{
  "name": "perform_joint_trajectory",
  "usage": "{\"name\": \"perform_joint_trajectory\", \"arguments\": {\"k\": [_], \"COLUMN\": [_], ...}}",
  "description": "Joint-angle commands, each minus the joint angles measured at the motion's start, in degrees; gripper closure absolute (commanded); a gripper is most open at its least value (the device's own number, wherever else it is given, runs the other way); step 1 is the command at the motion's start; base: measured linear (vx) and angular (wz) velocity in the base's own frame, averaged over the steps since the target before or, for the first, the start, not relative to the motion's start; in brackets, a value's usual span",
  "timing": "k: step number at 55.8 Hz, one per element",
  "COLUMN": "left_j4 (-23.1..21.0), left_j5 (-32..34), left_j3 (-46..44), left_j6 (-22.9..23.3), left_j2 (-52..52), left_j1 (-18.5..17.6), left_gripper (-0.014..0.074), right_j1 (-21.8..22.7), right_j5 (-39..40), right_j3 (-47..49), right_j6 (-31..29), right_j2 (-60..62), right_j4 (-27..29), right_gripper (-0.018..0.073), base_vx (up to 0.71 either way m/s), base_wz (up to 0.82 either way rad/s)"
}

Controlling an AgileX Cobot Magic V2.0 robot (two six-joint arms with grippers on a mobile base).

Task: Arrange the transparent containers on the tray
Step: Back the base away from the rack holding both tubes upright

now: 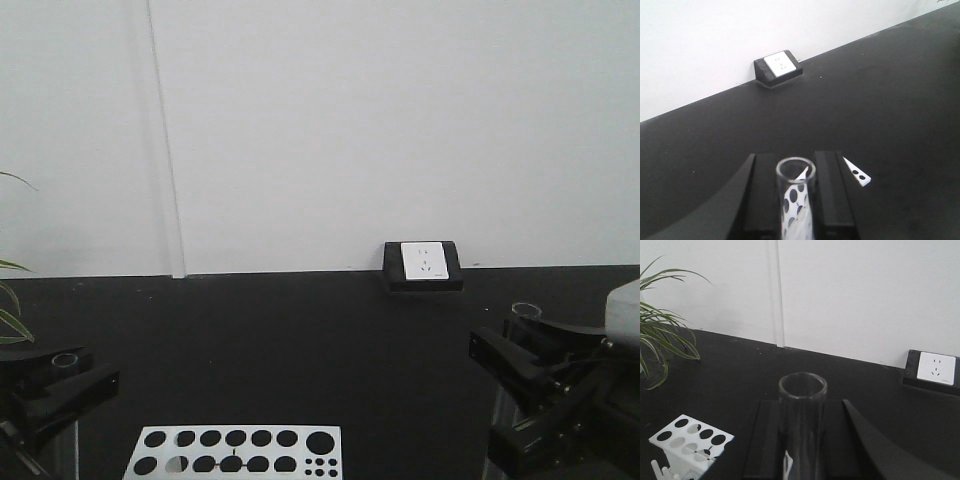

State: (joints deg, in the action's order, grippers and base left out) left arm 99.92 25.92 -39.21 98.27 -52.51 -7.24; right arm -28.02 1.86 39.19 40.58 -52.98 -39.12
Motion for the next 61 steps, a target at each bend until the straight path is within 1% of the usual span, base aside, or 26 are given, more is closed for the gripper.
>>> {"name": "perform_joint_trajectory", "arguments": {"k": [1, 29, 61], "left_j4": [-2.48, -2.48, -2.48], "left_j5": [-1.11, -1.11, -1.11], "left_j3": [-1.55, -1.55, -1.55], "left_j6": [0.55, 0.55, 0.55], "left_j2": [0.64, 0.3, 0.3], "left_j1": [-0.19, -0.19, -0.19], "left_gripper": [0.0596, 0.0596, 0.0596], "right_j1": [0.03, 0.03, 0.03], "right_j5": [3.47, 3.45, 3.45], "right_j3": [1.86, 1.86, 1.86], "right_j6": [-0.25, -0.25, -0.25], "right_j2": [0.89, 0.75, 0.75], "right_j4": [-0.37, -0.37, -0.37], "right_gripper": [0.0572, 0.0572, 0.0572], "base_vx": [0.0, -0.04, -0.23], "base_wz": [0.0, -0.01, -0.02]}}
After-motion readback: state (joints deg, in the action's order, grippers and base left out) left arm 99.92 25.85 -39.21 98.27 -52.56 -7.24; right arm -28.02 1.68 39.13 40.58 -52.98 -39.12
